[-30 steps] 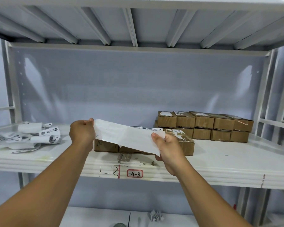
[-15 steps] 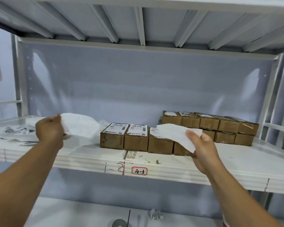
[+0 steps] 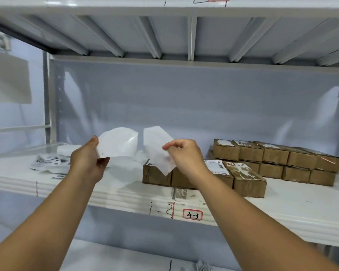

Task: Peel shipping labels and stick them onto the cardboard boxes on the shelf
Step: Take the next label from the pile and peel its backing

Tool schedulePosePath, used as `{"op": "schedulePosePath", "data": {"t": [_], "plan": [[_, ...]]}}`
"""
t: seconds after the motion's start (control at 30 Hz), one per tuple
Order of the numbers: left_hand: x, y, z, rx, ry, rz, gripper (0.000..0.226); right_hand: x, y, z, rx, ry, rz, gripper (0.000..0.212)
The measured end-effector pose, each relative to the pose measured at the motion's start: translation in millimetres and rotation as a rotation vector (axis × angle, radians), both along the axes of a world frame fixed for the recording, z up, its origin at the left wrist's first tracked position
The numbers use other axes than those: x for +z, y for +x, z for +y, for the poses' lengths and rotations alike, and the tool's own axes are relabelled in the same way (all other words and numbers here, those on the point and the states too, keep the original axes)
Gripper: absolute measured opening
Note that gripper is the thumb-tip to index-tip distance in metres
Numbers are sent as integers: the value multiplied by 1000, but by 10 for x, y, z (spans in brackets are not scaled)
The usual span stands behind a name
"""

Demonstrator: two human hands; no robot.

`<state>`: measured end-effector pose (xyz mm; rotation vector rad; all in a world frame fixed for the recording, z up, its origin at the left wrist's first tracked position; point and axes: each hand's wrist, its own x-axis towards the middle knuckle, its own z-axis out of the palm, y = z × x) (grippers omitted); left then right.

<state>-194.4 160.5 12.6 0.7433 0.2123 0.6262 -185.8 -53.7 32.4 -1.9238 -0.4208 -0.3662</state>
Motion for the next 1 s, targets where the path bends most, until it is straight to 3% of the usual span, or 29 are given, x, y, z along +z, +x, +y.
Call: {"op": "schedulePosePath", "data": {"t": [0.23,0.43,0.6,0.73,0.83,0.9,1.0], "plan": [[-1,-17,203,26,-62,26,13,-142,272,717,159,-140,128,41],[3,122,305,77,-52,57,10,-212,630,1270,38,95,293,31],[-55,231,358,120,-41,67,11,-136,686,1410,90,357,429,29],[-105,243,370,180,27,79,19,-119,758,1540,94,386,435,6],[-144,230,361,293,65,71,24,-166,747,1562,174,444,473,39],[-179,246,409,395,115,79,24,-150,721,1484,201,510,475,25],[-210,258,472,518,205,92,26,-128,708,1332,335,627,643,44]]}}
